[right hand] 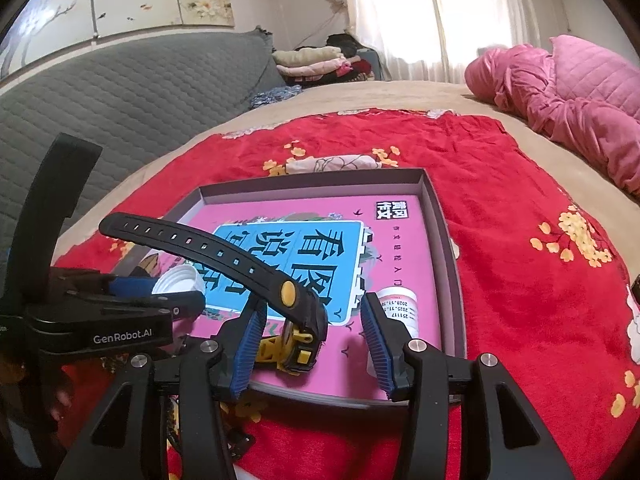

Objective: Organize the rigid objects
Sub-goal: 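Lower the white cap onto the workbook and open the left tool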

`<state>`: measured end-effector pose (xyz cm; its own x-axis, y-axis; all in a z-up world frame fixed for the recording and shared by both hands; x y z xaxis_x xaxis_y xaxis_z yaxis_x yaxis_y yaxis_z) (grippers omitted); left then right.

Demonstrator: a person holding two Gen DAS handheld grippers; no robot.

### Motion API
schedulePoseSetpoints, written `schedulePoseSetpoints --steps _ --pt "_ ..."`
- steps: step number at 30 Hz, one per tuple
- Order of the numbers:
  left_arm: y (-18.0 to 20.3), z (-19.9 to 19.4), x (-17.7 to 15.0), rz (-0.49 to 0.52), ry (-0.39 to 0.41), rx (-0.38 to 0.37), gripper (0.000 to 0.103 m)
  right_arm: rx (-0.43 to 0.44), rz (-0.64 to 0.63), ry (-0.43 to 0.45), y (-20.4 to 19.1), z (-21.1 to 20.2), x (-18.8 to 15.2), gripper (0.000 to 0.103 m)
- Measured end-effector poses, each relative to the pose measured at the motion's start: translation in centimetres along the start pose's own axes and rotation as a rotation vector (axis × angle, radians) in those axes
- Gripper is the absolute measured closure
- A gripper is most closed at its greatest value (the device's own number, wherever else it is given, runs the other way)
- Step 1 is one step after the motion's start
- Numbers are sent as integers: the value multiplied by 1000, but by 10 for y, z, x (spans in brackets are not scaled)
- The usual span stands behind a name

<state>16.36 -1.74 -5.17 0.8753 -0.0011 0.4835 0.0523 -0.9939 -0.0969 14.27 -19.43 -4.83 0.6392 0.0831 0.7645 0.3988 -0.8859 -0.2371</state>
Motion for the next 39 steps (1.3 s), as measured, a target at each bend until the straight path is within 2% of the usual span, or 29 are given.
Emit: schedulePoseSetpoints --steps 6,8,9,27,39 --pt "0 -6 -2 1 9 -4 53 11 -22 -6 -4 2 0 49" --pt "-1 -7 -2 -6 9 -6 53 18 -29 -2 -5 2 0 33" --pt "-1 -8 -2 -7 11 -6 53 20 -32 0 -6 1 1 32" --pt "-6 -20 -9 -6 20 -11 53 57 -68 31 -12 -5 2 30" --pt "-17 -34 -16 -29 21 -26 53 85 -125 128 -22 -28 7 29"
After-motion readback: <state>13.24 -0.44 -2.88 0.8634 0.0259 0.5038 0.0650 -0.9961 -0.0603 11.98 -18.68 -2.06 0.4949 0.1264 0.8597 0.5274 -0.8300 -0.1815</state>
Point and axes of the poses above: each gripper's, at about its wrist camera, not at the fingertips, and z roughly the way its jaws point, y to its right, x to its top, the point moved 1 cm from there along z, roughly the way its jaws point, and after that the axes turned 6 degrees about x, right-handed, at the moved point
